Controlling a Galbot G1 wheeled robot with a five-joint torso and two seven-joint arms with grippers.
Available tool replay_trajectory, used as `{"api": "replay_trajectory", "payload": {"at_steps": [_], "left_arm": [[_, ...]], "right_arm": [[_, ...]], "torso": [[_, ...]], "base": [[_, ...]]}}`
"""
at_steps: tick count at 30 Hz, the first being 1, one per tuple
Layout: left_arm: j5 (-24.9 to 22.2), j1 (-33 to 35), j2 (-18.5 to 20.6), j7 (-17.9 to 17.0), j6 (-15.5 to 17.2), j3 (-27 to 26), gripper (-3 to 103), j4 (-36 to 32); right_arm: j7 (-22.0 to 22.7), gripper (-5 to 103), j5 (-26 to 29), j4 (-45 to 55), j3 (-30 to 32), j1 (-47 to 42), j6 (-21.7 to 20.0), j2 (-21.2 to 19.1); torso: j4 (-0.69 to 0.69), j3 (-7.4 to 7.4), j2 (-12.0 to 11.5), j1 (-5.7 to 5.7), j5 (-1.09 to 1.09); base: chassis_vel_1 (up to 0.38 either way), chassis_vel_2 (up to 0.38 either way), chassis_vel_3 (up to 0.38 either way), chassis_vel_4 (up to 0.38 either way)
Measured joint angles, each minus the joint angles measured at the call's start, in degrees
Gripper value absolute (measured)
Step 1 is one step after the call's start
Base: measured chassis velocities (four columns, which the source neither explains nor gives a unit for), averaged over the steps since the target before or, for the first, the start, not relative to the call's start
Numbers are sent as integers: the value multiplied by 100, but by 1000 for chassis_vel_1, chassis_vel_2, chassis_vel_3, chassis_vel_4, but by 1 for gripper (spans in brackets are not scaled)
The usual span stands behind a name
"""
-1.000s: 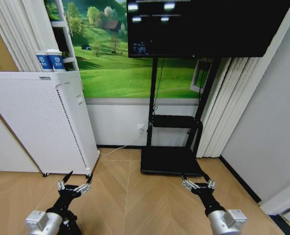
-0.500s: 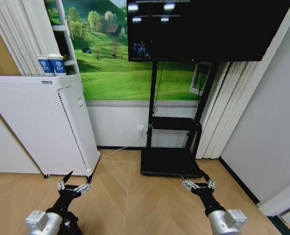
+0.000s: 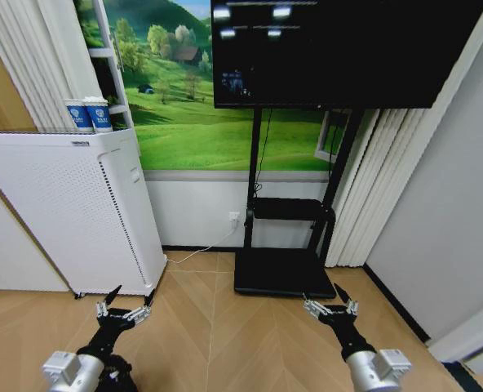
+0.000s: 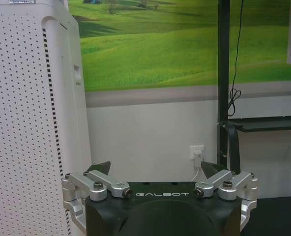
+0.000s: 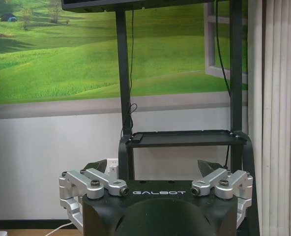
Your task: Pick up the trash bin and place the garbage on the floor into it.
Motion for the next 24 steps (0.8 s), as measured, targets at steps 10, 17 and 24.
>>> {"api": "replay_trajectory", "payload": {"at_steps": [10,17,24], "left_arm": [[0,0,0,0,0,0,100,0],[0,0,0,0,0,0,100,0],[0,0,0,0,0,0,100,0]], "right_arm": [[0,100,0,0,0,0,0,0],[0,100,0,0,0,0,0,0],[0,100,0,0,0,0,0,0]], "torso": [[0,149,244,96,0],[0,261,437,176,0],[0,354,593,239,0]], "base": [[0,0,0,0],[0,0,0,0],[0,0,0,0]]}}
